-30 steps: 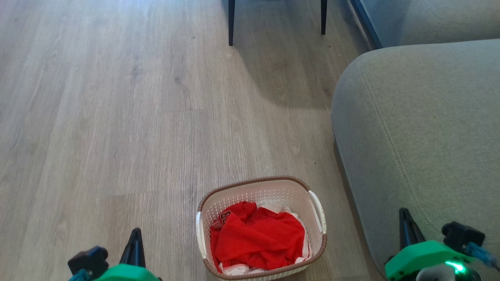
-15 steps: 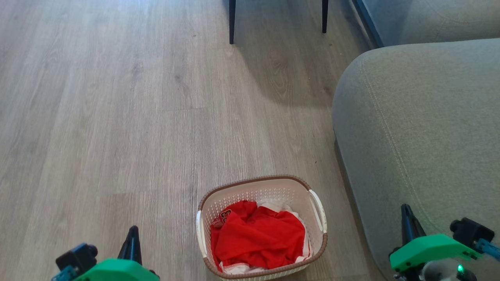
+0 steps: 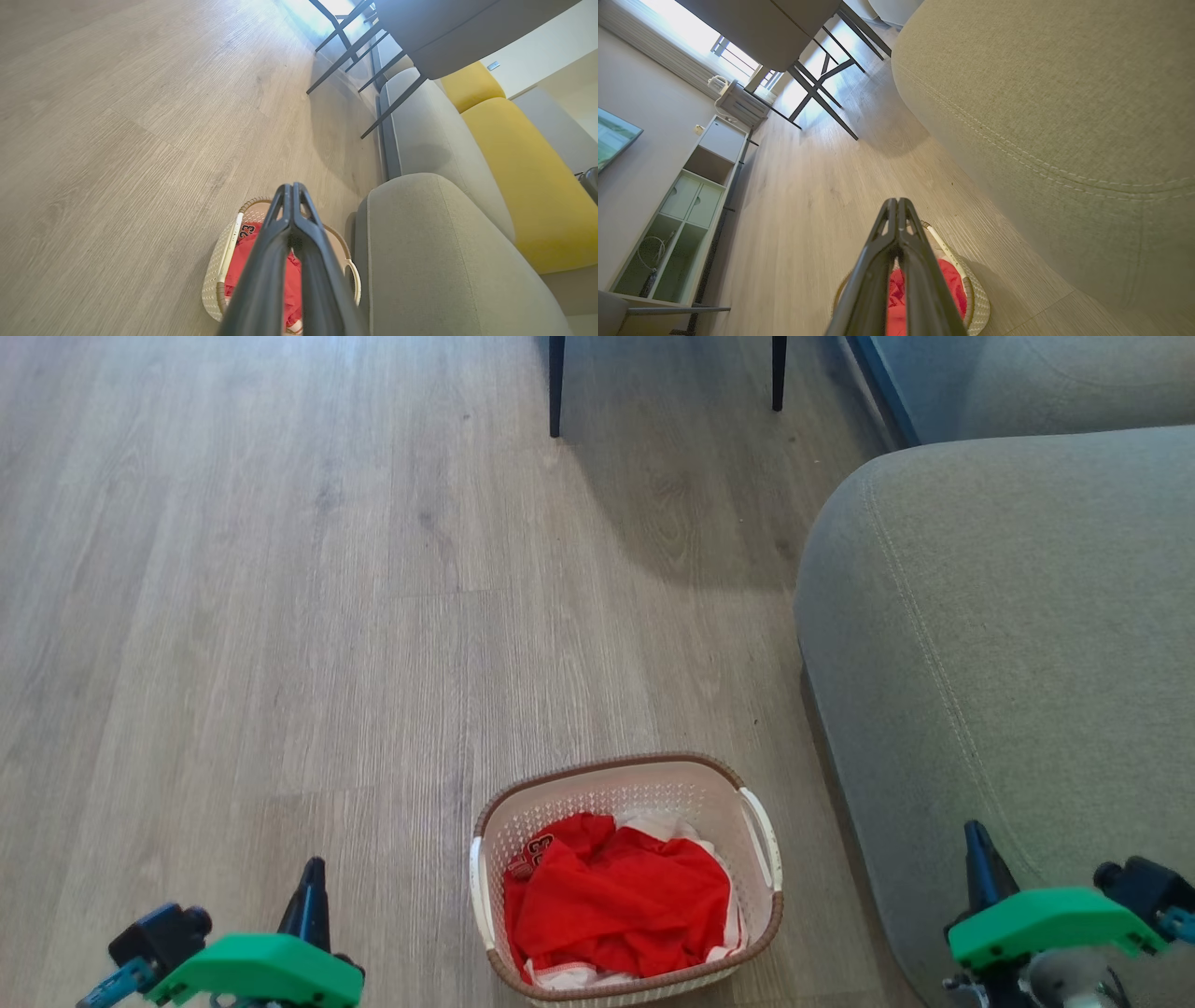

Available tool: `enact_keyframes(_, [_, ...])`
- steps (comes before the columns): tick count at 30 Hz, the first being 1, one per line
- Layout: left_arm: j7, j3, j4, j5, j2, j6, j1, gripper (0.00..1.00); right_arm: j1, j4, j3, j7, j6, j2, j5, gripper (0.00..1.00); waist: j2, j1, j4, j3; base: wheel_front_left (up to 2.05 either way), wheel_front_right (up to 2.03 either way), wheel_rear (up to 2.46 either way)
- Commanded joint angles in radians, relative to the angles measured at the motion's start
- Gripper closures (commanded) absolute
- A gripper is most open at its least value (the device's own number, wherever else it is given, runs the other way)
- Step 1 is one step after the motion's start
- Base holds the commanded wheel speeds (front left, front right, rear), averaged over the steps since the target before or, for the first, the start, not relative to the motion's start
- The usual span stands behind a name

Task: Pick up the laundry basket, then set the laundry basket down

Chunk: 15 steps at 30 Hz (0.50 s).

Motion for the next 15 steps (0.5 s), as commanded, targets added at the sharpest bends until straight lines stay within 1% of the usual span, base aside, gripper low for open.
enact_keyframes(1, [0.003, 0.035, -0.027, -0.028, -0.001, -0.012, -0.057, 1.0, -0.057, -0.036, 0.004, 0.008, -0.001, -0.019, 0.031, 1.0, -0.0001, 0.0, 0.0, 0.001, 0.0, 0.0, 0.0])
enact_keyframes(15, [0.039, 0.071, -0.015, -0.167, -0.008, -0.046, -0.088, 1.0, -0.073, -0.038, -0.01, 0.045, -0.001, -0.021, 0.179, 1.0, -0.0001, 0.0, 0.003, 0.005, 0.0, 0.0, 0.0])
